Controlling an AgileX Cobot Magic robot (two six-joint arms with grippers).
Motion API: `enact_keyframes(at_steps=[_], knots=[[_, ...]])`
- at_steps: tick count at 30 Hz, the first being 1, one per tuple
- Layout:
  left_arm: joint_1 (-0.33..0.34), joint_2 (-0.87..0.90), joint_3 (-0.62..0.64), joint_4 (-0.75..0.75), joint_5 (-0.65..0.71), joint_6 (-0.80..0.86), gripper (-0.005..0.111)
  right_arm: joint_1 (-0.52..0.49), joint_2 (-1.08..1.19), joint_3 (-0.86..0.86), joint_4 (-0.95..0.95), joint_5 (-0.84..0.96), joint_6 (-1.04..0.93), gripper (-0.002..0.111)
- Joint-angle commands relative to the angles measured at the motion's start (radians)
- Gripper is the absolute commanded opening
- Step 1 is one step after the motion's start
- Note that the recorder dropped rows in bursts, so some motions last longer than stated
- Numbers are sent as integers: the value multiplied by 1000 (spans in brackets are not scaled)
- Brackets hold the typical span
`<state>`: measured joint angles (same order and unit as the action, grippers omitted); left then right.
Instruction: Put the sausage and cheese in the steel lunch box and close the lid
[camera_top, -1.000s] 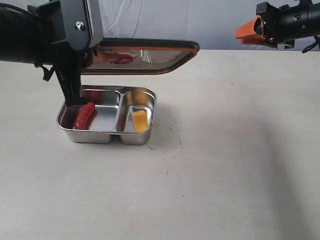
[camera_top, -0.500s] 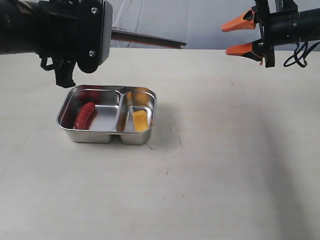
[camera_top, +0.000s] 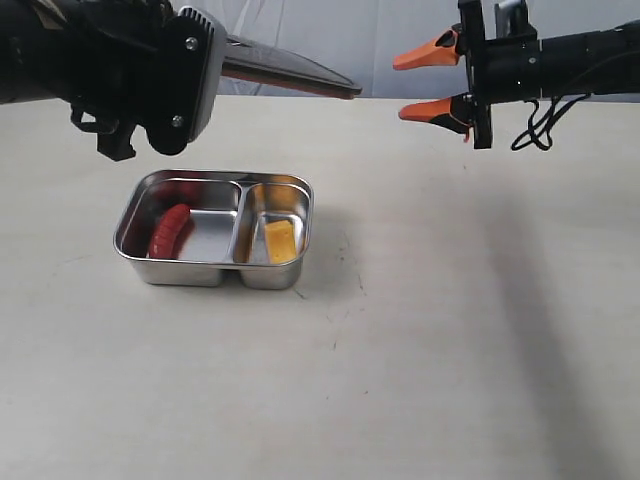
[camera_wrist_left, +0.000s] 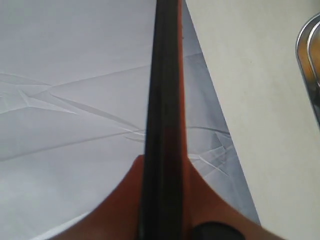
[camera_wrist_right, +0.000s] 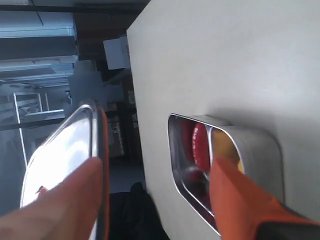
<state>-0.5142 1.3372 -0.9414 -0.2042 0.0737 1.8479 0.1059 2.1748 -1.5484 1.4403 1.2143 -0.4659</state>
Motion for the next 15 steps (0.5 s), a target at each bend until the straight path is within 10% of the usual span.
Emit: enact_keyframes(at_steps=[1, 15], knots=[[-7, 0, -3, 22, -31, -6, 0, 31, -2, -6, 101, 7, -4, 59], [-7, 0, -3, 23, -80, -6, 0, 108, -2, -6, 210, 7, -14, 59]])
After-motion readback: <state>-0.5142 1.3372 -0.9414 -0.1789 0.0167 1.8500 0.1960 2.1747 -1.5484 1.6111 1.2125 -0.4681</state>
